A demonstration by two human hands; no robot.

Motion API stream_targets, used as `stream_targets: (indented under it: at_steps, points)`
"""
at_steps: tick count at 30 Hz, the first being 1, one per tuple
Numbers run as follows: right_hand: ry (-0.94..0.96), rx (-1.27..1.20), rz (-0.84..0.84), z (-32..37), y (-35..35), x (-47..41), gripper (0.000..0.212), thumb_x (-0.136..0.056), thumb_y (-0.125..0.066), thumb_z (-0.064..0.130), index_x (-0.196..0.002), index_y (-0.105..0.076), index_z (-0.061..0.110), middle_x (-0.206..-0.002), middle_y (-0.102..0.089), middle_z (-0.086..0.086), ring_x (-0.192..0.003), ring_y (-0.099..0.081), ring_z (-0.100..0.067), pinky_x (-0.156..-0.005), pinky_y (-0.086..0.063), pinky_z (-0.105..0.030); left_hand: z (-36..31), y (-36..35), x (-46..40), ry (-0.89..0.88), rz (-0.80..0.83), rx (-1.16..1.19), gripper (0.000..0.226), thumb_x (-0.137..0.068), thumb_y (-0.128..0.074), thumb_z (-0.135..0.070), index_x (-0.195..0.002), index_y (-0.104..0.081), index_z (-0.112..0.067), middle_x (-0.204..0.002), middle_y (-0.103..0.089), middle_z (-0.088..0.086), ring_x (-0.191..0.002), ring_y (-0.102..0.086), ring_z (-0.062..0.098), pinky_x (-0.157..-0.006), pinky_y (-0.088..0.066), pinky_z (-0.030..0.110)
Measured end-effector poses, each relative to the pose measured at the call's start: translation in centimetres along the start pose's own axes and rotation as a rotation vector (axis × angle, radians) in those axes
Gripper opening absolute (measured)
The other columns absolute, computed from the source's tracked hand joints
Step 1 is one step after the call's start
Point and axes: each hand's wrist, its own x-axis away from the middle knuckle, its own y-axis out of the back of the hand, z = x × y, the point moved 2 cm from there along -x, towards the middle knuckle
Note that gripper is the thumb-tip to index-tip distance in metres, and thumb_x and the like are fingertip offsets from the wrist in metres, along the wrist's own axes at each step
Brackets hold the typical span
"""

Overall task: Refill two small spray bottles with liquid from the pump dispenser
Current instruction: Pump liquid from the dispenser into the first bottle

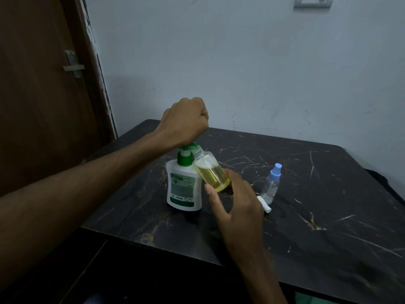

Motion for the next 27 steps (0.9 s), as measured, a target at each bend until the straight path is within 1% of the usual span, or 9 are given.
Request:
stream_targets:
  at_steps: [2, 4, 6, 8, 14, 16, 19, 24, 27]
  points:
    - [-0.007, 0.001, -0.001, -0.08, 0.0, 0.02, 0.04, -0.1, -0.055, 0.057, -0.128, -0.059, 0.03, -0.106, -0.064, 0.012, -0.096, -0.059, 0.0, -0.081, -0.05, -0.019, 0.26, -0.47, 0.09, 0.025, 0.003, 0.001, 0.032, -0.076, -0.051, 0.0, -0.048, -0.045, -0.015, -0.065, -0.06, 0.002, -0.055, -0.054, 0.017, -0.051, -0.034, 0.028]
    - [0.0, 0.0, -0.01, -0.08, 0.01, 0.05, 0.038, -0.099, -0.056, 0.056, -0.127, -0.058, 0.03, -0.105, -0.064, 0.013, -0.095, -0.058, 0.0, -0.08, -0.049, -0.017, 0.39, -0.57, 0.21, 0.034, 0.016, -0.006, 0.034, -0.078, -0.051, -0.002, -0.049, -0.047, -0.02, -0.058, -0.056, -0.002, -0.053, -0.05, 0.011, -0.058, -0.039, 0.029]
    - [0.007, -0.005, -0.014, -0.04, -0.02, 0.04, 0.038, -0.099, -0.057, 0.056, -0.128, -0.059, 0.03, -0.105, -0.064, 0.014, -0.095, -0.059, 0.0, -0.081, -0.049, -0.018, 0.27, -0.24, 0.13, 0.014, 0.022, -0.009, 0.037, -0.078, -0.051, -0.002, -0.047, -0.041, -0.019, -0.064, -0.059, 0.0, -0.048, -0.041, 0.008, -0.056, -0.036, 0.026]
    - [0.012, -0.014, -0.017, -0.07, -0.05, 0.04, 0.04, -0.099, -0.056, 0.056, -0.129, -0.059, 0.029, -0.107, -0.064, 0.014, -0.096, -0.059, 0.001, -0.082, -0.052, -0.02, -0.01, 0.2, 0.0, -0.008, 0.024, -0.009, 0.039, -0.079, -0.051, 0.0, -0.047, -0.038, -0.02, -0.072, -0.059, -0.005, -0.046, -0.037, 0.008, -0.052, -0.031, 0.025]
    - [0.019, -0.024, -0.029, -0.23, -0.17, 0.02, 0.038, -0.099, -0.056, 0.055, -0.127, -0.06, 0.029, -0.106, -0.063, 0.015, -0.096, -0.06, 0.0, -0.08, -0.054, -0.026, -0.04, -0.42, 0.31, -0.001, 0.021, -0.008, 0.032, -0.077, -0.05, 0.002, -0.047, -0.045, -0.01, -0.075, -0.058, -0.004, -0.047, -0.048, 0.02, -0.049, -0.03, 0.025]
    - [0.017, -0.019, -0.023, -0.14, -0.22, 0.01, 0.039, -0.099, -0.056, 0.056, -0.128, -0.059, 0.029, -0.106, -0.063, 0.015, -0.096, -0.059, 0.0, -0.081, -0.054, -0.025, 0.09, -0.29, 0.33, -0.004, 0.024, -0.012, 0.036, -0.077, -0.05, 0.001, -0.045, -0.043, -0.015, -0.074, -0.058, -0.005, -0.042, -0.037, 0.015, -0.05, -0.029, 0.024]
    - [0.016, -0.022, -0.02, -0.16, -0.12, 0.04, 0.039, -0.099, -0.056, 0.055, -0.128, -0.06, 0.029, -0.106, -0.065, 0.013, -0.096, -0.059, 0.0, -0.081, -0.053, -0.024, 0.19, 0.19, -0.1, -0.009, 0.022, 0.009, 0.039, -0.075, -0.05, 0.001, -0.045, -0.036, -0.019, -0.074, -0.058, -0.004, -0.044, -0.033, 0.009, -0.051, -0.029, 0.025]
    - [0.004, -0.015, -0.024, -0.26, -0.1, 0.04, 0.039, -0.099, -0.056, 0.056, -0.126, -0.061, 0.028, -0.105, -0.065, 0.013, -0.095, -0.06, -0.001, -0.08, -0.053, -0.025, -0.17, -0.49, 0.13, -0.005, 0.034, 0.007, 0.041, -0.079, -0.05, 0.001, -0.047, -0.036, -0.02, -0.079, -0.059, -0.006, -0.045, -0.035, 0.01, -0.05, -0.03, 0.025]
    - [0.008, -0.008, -0.011, -0.21, -0.13, 0.01, 0.04, -0.1, -0.056, 0.056, -0.129, -0.06, 0.028, -0.107, -0.065, 0.013, -0.096, -0.059, 0.0, -0.082, -0.053, -0.023, 0.04, -0.38, 0.09, 0.004, 0.063, -0.021, 0.041, -0.081, -0.052, 0.0, -0.047, -0.039, -0.018, -0.072, -0.06, -0.006, -0.047, -0.039, 0.01, -0.052, -0.031, 0.025]
